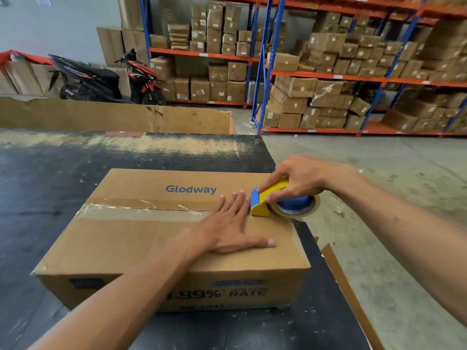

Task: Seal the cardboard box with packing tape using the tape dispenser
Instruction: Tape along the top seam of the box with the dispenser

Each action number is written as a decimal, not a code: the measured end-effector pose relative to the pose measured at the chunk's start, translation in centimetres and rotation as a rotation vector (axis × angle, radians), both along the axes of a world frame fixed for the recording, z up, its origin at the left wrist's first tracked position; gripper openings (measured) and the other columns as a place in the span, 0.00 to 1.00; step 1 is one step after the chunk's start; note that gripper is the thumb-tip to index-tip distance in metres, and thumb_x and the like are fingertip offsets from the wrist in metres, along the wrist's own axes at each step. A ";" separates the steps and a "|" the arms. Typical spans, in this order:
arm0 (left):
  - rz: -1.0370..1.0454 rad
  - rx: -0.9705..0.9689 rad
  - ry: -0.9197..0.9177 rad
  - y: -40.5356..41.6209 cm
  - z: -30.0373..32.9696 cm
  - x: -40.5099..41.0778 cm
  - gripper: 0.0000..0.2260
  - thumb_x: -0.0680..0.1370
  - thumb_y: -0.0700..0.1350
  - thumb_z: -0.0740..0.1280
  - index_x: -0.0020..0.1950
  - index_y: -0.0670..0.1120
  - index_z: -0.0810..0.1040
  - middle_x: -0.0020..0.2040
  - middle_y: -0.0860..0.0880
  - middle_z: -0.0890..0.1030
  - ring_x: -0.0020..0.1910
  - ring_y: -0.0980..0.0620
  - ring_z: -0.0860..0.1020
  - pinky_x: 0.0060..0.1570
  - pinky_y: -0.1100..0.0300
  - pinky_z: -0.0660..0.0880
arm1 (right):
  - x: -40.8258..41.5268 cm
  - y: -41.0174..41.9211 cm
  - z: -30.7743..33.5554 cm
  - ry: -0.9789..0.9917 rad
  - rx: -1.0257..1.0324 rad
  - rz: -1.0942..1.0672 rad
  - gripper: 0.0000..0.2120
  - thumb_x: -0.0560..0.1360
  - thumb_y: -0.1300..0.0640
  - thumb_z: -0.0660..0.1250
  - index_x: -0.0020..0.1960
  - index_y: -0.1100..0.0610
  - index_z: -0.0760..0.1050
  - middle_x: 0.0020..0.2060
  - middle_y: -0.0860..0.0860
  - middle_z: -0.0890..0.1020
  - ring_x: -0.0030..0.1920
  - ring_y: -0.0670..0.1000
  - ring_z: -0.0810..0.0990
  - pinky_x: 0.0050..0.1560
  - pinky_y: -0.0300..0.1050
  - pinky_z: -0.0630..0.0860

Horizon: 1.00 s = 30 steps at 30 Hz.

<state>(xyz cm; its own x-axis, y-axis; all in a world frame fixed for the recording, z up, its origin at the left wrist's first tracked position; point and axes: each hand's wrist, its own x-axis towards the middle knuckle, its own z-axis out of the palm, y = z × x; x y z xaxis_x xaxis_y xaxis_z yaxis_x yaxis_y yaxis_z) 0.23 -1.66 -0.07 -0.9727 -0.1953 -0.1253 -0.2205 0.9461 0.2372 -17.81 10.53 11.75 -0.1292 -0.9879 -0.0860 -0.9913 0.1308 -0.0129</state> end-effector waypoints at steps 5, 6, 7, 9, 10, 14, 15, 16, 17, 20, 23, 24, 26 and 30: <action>0.000 -0.026 -0.009 -2.4 0.1 2.3 0.56 0.66 0.83 0.48 0.80 0.49 0.35 0.81 0.47 0.36 0.79 0.52 0.36 0.78 0.48 0.39 | 2.4 -2.3 0.0 0.021 -0.020 0.026 0.19 0.71 0.30 0.65 0.60 0.30 0.77 0.35 0.33 0.69 0.43 0.44 0.72 0.38 0.34 0.63; 0.001 -0.027 -0.013 -2.6 0.2 2.5 0.56 0.66 0.83 0.48 0.80 0.49 0.35 0.81 0.48 0.36 0.79 0.52 0.36 0.78 0.48 0.39 | 2.5 -2.4 0.0 0.016 -0.012 0.024 0.19 0.71 0.30 0.65 0.60 0.31 0.77 0.36 0.32 0.69 0.44 0.43 0.72 0.39 0.34 0.64; 0.000 -0.027 -0.016 -2.6 0.2 2.7 0.56 0.66 0.83 0.48 0.80 0.49 0.35 0.81 0.48 0.36 0.79 0.52 0.36 0.78 0.48 0.39 | 2.5 -2.4 0.0 0.011 -0.008 0.022 0.20 0.71 0.29 0.64 0.61 0.31 0.77 0.36 0.32 0.69 0.45 0.44 0.72 0.39 0.35 0.64; -0.005 -0.030 -0.015 -2.6 0.3 2.7 0.56 0.66 0.83 0.48 0.80 0.50 0.35 0.81 0.48 0.36 0.79 0.52 0.36 0.78 0.48 0.39 | 2.3 -1.8 0.2 -0.018 -0.018 0.008 0.20 0.71 0.29 0.65 0.61 0.31 0.77 0.37 0.33 0.70 0.42 0.44 0.73 0.38 0.36 0.63; -0.007 -0.034 -0.014 -2.6 0.3 2.7 0.55 0.66 0.83 0.47 0.80 0.50 0.35 0.81 0.48 0.36 0.79 0.52 0.36 0.78 0.48 0.39 | 2.1 -1.4 0.3 -0.047 -0.030 -0.004 0.20 0.72 0.30 0.65 0.62 0.31 0.77 0.36 0.33 0.70 0.42 0.42 0.73 0.38 0.35 0.63; 0.006 -0.056 -0.026 -2.7 0.2 2.7 0.55 0.67 0.82 0.48 0.81 0.48 0.37 0.81 0.49 0.36 0.79 0.53 0.36 0.78 0.48 0.39 | 1.0 0.7 0.5 -0.092 -0.010 -0.027 0.19 0.72 0.31 0.66 0.63 0.31 0.76 0.37 0.35 0.70 0.41 0.39 0.72 0.39 0.36 0.64; 0.006 -0.058 -0.030 -2.7 0.2 2.7 0.55 0.67 0.82 0.48 0.81 0.48 0.38 0.81 0.49 0.36 0.79 0.53 0.36 0.78 0.48 0.39 | 0.3 1.6 0.6 -0.091 -0.002 -0.037 0.20 0.72 0.31 0.65 0.63 0.31 0.76 0.39 0.35 0.72 0.42 0.40 0.73 0.40 0.37 0.66; 0.002 -0.056 -0.033 -2.7 0.1 2.7 0.55 0.66 0.83 0.48 0.81 0.48 0.38 0.81 0.48 0.36 0.79 0.53 0.35 0.78 0.48 0.39 | -0.5 2.6 0.6 -0.098 -0.001 -0.056 0.20 0.72 0.29 0.65 0.63 0.30 0.76 0.41 0.36 0.74 0.43 0.41 0.73 0.42 0.39 0.68; -0.003 -0.050 -0.034 -2.7 0.1 2.7 0.56 0.66 0.83 0.48 0.81 0.48 0.38 0.81 0.48 0.36 0.79 0.53 0.35 0.78 0.48 0.39 | -1.3 3.6 0.5 -0.101 0.006 -0.076 0.22 0.71 0.28 0.64 0.63 0.30 0.75 0.42 0.36 0.75 0.44 0.42 0.73 0.43 0.40 0.70; -0.008 -0.042 -0.045 -2.7 0.5 2.6 0.56 0.67 0.82 0.49 0.81 0.47 0.38 0.81 0.48 0.36 0.79 0.53 0.36 0.78 0.48 0.39 | -2.3 5.7 -0.5 -0.098 0.011 -0.100 0.26 0.68 0.24 0.60 0.63 0.29 0.75 0.40 0.37 0.74 0.43 0.43 0.74 0.44 0.43 0.71; 0.053 -0.056 -0.075 -1.6 1.4 1.8 0.61 0.63 0.84 0.50 0.81 0.44 0.39 0.81 0.45 0.37 0.80 0.48 0.38 0.77 0.42 0.39 | -2.4 5.8 -1.9 -0.132 -0.043 -0.095 0.28 0.65 0.20 0.58 0.61 0.28 0.75 0.40 0.40 0.76 0.42 0.45 0.75 0.45 0.48 0.74; 0.065 -0.053 -0.072 -0.7 1.6 1.2 0.62 0.62 0.85 0.50 0.81 0.43 0.39 0.81 0.44 0.37 0.80 0.46 0.37 0.77 0.40 0.39 | -2.6 5.8 -2.0 -0.143 -0.059 -0.099 0.28 0.65 0.20 0.58 0.61 0.27 0.75 0.40 0.40 0.77 0.42 0.44 0.75 0.44 0.48 0.74; 0.054 -0.013 -0.039 1.8 1.6 -0.5 0.63 0.62 0.85 0.49 0.81 0.43 0.37 0.80 0.42 0.36 0.79 0.45 0.35 0.76 0.39 0.38 | -2.7 5.7 -1.9 -0.138 -0.072 -0.102 0.27 0.64 0.19 0.58 0.60 0.26 0.74 0.40 0.41 0.77 0.41 0.45 0.76 0.43 0.47 0.74; 0.052 -0.032 -0.001 4.6 0.6 -3.2 0.58 0.68 0.81 0.52 0.81 0.42 0.36 0.81 0.41 0.37 0.80 0.42 0.36 0.76 0.37 0.38 | -2.6 6.0 -2.1 -0.102 -0.089 -0.086 0.26 0.66 0.22 0.59 0.61 0.28 0.75 0.38 0.41 0.77 0.40 0.44 0.75 0.41 0.45 0.73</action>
